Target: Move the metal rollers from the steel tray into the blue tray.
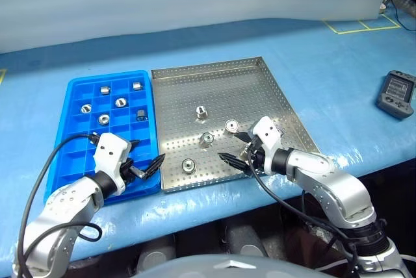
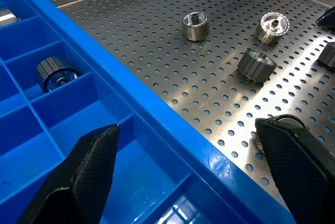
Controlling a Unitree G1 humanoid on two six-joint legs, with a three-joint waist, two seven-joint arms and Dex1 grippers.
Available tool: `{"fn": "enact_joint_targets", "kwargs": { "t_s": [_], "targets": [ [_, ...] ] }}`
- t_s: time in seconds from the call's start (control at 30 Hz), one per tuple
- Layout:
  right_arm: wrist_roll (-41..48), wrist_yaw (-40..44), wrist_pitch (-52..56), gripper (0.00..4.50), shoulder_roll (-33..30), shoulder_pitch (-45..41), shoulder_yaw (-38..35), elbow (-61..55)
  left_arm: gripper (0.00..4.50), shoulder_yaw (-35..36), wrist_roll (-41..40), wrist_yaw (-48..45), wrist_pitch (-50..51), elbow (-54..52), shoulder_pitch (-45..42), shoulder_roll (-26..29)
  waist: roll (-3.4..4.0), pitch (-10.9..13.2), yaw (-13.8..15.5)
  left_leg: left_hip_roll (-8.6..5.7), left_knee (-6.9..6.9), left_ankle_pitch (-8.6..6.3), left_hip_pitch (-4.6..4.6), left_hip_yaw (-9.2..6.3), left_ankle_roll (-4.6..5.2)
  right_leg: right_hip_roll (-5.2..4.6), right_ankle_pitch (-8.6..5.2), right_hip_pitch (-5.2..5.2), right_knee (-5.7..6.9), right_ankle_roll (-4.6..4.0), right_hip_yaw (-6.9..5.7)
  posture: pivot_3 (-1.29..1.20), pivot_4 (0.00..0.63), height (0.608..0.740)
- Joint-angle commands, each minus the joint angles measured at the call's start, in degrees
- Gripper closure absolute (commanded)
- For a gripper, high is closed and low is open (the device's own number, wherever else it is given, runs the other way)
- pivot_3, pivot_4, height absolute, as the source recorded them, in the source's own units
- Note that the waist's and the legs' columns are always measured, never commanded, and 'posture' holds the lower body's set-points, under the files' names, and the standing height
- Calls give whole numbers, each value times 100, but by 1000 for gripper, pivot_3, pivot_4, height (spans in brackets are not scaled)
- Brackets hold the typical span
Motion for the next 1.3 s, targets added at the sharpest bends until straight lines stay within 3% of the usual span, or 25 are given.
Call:
{"fn": "enact_joint_targets", "kwargs": {
  "t_s": [0.03,1.13,1.3],
  "targets": [
    [-10,6,-85,40,26,-58,-27,-161,0,91,-6,-17,-102,-242,-33,63,0,0,0,0,0,0,0,0,0,0,0,0,0,0,0,-36,150,740],
    [-70,-53,-46,40,159,-88,-46,-181,0,115,-20,-44,-114,-226,-90,90,0,0,-1,0,0,0,0,0,0,0,0,0,1,0,1,-40,150,740],
    [-71,-81,-47,40,161,-67,-87,-209,0,5,10,-183,-53,-267,-360,367,0,0,0,0,1,0,1,0,0,0,0,0,2,0,0,-44,150,740]
  ]
}}
